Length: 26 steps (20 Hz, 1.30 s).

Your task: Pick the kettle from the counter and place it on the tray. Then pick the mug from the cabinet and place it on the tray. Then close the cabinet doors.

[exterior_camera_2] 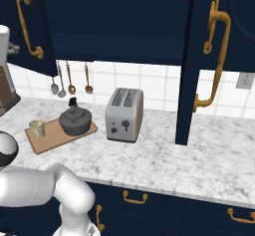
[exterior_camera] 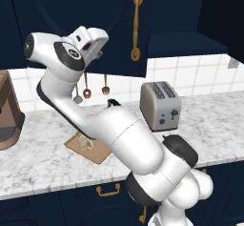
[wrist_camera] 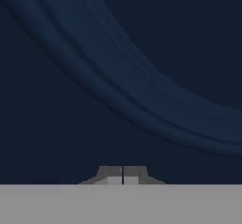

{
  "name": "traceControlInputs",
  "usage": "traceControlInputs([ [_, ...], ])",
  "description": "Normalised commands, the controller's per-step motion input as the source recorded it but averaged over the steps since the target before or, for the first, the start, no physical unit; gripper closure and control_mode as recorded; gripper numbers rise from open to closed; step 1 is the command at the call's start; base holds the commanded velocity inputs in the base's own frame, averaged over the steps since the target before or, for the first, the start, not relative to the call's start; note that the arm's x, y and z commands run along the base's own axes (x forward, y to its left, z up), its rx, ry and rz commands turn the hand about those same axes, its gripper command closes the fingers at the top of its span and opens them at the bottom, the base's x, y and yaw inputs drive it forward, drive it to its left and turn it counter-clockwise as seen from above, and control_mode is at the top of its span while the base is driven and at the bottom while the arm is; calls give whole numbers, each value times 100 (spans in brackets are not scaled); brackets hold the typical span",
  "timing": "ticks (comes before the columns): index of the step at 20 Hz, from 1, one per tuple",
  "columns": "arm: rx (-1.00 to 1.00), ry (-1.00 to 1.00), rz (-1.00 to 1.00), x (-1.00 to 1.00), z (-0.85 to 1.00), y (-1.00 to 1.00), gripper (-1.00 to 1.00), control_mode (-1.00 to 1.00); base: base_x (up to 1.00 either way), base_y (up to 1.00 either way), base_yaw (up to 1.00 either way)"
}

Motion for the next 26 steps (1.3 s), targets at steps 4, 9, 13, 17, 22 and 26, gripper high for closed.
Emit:
traceControlInputs([
  [4, -7, 0, 63, 77, -39, -66, 100, -100, 0, 0, 0],
  [9, -7, 0, 66, 57, -29, -72, 100, -100, 0, 0, 0],
  [13, -4, -2, 61, 68, -15, -77, 100, -100, 0, 0, 0],
  [17, -1, -11, 51, 80, -6, -62, 100, -100, 0, 0, 0],
  [22, -1, -11, 40, 93, -5, -26, 100, -100, 0, 0, 0],
  [26, -7, -6, 31, 74, -2, -4, 100, -100, 0, 0, 0],
])
